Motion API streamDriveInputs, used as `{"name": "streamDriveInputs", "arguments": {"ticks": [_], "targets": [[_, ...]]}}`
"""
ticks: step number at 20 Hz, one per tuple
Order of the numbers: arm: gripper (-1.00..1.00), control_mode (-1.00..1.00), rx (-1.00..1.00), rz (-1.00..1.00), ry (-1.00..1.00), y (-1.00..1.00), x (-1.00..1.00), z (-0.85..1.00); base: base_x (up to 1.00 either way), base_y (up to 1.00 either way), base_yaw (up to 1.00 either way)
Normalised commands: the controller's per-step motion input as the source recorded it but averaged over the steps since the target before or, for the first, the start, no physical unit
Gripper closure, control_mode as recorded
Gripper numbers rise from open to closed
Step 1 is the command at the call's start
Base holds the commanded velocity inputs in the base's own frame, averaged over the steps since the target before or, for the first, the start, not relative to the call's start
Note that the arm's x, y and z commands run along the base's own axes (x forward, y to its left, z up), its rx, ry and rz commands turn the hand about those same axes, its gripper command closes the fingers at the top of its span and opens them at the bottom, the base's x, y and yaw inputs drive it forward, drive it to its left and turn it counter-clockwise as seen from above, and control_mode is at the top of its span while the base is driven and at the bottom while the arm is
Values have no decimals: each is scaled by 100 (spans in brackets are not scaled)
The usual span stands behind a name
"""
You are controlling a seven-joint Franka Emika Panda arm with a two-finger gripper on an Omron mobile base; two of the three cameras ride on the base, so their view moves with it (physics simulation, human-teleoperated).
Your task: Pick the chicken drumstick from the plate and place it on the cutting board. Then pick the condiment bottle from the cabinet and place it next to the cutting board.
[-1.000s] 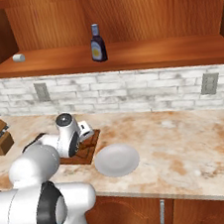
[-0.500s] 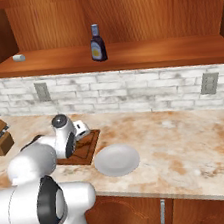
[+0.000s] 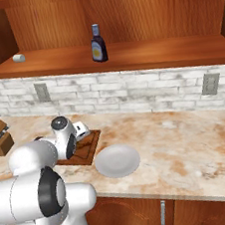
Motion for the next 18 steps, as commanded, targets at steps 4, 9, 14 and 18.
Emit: {"name": "streamDriveInputs", "arguments": {"ticks": [4,9,14,18], "targets": [[100,-100,0,0,0,1,0,-11,0,0,0],[100,-100,0,0,0,0,0,-11,0,0,0],[100,-100,0,0,0,1,0,-13,0,0,0],[100,-100,0,0,0,4,0,-13,0,0,0]]}}
